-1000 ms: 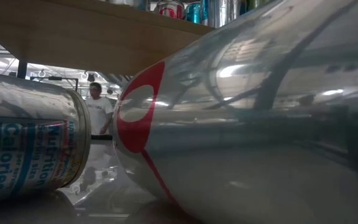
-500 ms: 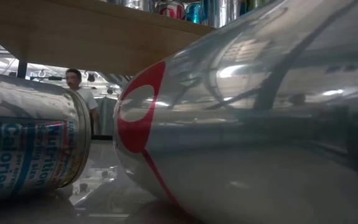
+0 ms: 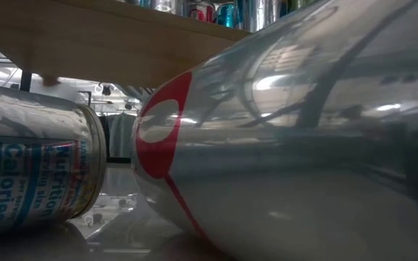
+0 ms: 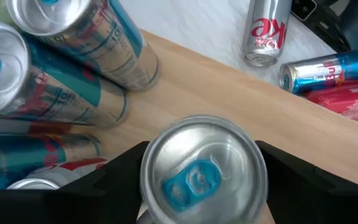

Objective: Place canned beverage on shelf
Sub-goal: Put the blue soda can on the shelf aligned with the other blue soda can

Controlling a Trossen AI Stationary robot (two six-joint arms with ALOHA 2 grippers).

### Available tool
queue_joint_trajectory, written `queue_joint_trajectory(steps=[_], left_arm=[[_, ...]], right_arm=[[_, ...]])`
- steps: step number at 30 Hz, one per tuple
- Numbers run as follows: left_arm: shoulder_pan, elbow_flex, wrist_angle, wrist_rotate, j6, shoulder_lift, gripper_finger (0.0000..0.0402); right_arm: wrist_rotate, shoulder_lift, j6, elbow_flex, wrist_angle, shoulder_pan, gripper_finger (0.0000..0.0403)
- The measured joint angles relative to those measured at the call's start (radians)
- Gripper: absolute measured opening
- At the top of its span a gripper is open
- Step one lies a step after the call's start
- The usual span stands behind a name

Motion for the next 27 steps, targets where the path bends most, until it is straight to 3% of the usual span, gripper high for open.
queue_joint_trajectory(steps=[27], left_arm=[[-0.014, 0.000, 0.042, -0.059, -0.002, 0.000, 0.0273]], right_arm=[[0.000, 0.000, 0.000, 0.000, 0.000, -0.001, 0.0356]])
